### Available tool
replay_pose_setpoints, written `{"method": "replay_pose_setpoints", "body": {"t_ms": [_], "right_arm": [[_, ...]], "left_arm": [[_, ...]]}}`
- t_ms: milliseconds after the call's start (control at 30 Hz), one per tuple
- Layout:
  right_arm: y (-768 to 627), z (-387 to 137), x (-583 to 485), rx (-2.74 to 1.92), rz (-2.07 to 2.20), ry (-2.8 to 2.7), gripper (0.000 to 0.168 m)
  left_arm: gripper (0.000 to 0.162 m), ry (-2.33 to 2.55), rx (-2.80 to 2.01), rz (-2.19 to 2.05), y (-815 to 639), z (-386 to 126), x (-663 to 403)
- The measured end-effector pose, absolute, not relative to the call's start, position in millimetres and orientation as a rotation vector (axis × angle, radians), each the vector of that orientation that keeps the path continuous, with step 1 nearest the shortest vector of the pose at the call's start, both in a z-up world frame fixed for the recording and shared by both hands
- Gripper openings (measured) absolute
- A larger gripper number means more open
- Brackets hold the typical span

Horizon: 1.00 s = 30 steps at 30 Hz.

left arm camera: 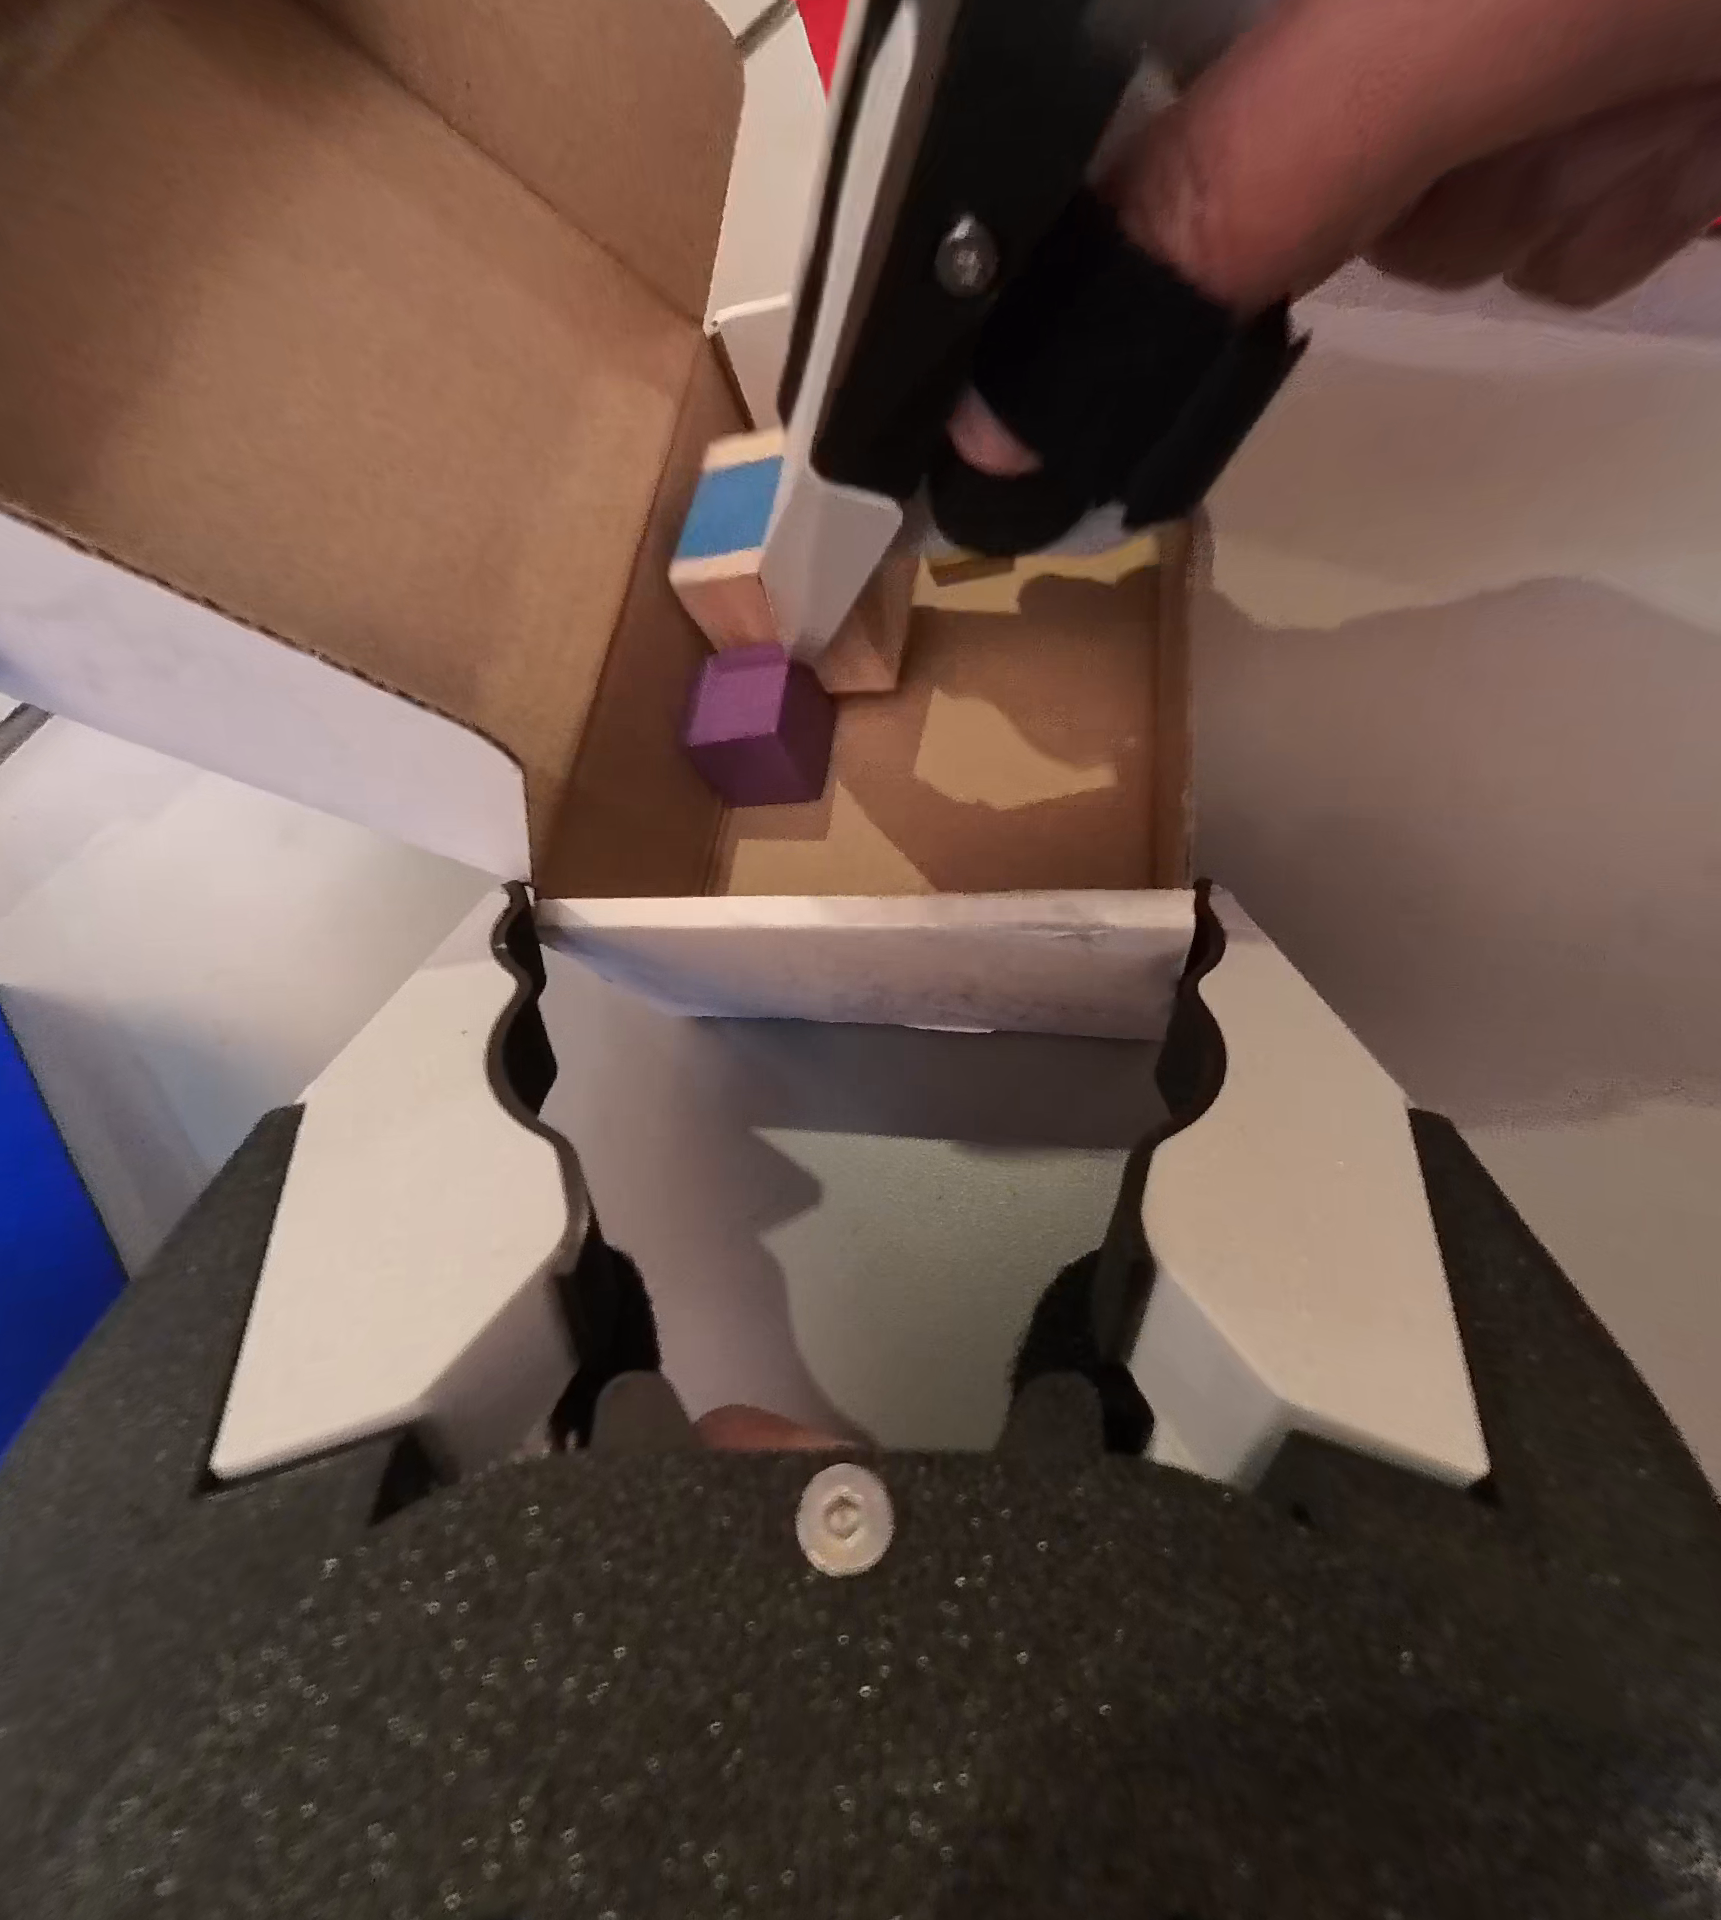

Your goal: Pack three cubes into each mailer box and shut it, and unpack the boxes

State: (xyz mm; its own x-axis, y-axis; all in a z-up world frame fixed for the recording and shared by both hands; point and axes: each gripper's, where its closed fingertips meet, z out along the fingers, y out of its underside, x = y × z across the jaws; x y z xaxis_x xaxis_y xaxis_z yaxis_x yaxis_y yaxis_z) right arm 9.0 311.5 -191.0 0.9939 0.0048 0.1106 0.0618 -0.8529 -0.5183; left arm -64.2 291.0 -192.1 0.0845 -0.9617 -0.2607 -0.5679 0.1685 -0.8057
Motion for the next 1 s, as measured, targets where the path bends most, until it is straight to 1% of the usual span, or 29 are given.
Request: {"method": "replay_pose_setpoints", "body": {"t_ms": [133, 267, 400, 467, 500, 533, 600, 700, 767, 833, 900, 1000], "right_arm": [[303.4, -155.0, 5.1, -2.483, -0.17, -0.148, 0.043], [275.4, -91.4, 7.5, -2.36, -0.165, -0.179, 0.043], [239.5, -10.4, 70.0, -2.195, -0.304, -0.035, 0.043], [216.2, 11.5, 115.9, -2.156, -0.375, 0.083, 0.043], [202.8, 13.7, 140.4, -2.156, -0.425, 0.141, 0.043], [188.6, 10.1, 163.6, -2.169, -0.47, 0.198, 0.043], [161.4, -15.2, 199.7, -2.228, -0.487, 0.306, 0.043], [123.8, -79.5, 238.5, -2.343, -0.446, 0.474, 0.043], [110.1, -123.4, 247.7, -2.44, -0.365, 0.527, 0.043], [101.4, -155.7, 248.8, -2.55, -0.333, 0.513, 0.043], [97.1, -175.9, 249.4, -2.627, -0.348, 0.499, 0.043], [98.5, -188.7, 252.5, -2.673, -0.385, 0.488, 0.043]], "left_arm": [[0.118, 1.589, -1.508, -0.584, 291.0, -192.1, -64.2], [0.118, 1.588, -1.512, -0.589, 291.1, -192.0, -64.2], [0.118, 1.591, -1.511, -0.592, 291.2, -192.1, -64.2], [0.117, 1.593, -1.509, -0.592, 291.3, -192.1, -64.2], [0.118, 1.593, -1.509, -0.592, 291.3, -192.1, -64.3], [0.117, 1.594, -1.508, -0.591, 291.2, -192.0, -64.3], [0.117, 1.595, -1.504, -0.588, 291.2, -192.1, -64.5], [0.118, 1.596, -1.502, -0.585, 291.2, -192.1, -64.4], [0.118, 1.596, -1.501, -0.583, 291.2, -192.0, -64.5], [0.118, 1.596, -1.499, -0.581, 291.1, -192.0, -64.5], [0.118, 1.596, -1.499, -0.581, 291.0, -192.0, -64.3], [0.118, 1.596, -1.502, -0.585, 291.2, -192.1, -64.4]]}}
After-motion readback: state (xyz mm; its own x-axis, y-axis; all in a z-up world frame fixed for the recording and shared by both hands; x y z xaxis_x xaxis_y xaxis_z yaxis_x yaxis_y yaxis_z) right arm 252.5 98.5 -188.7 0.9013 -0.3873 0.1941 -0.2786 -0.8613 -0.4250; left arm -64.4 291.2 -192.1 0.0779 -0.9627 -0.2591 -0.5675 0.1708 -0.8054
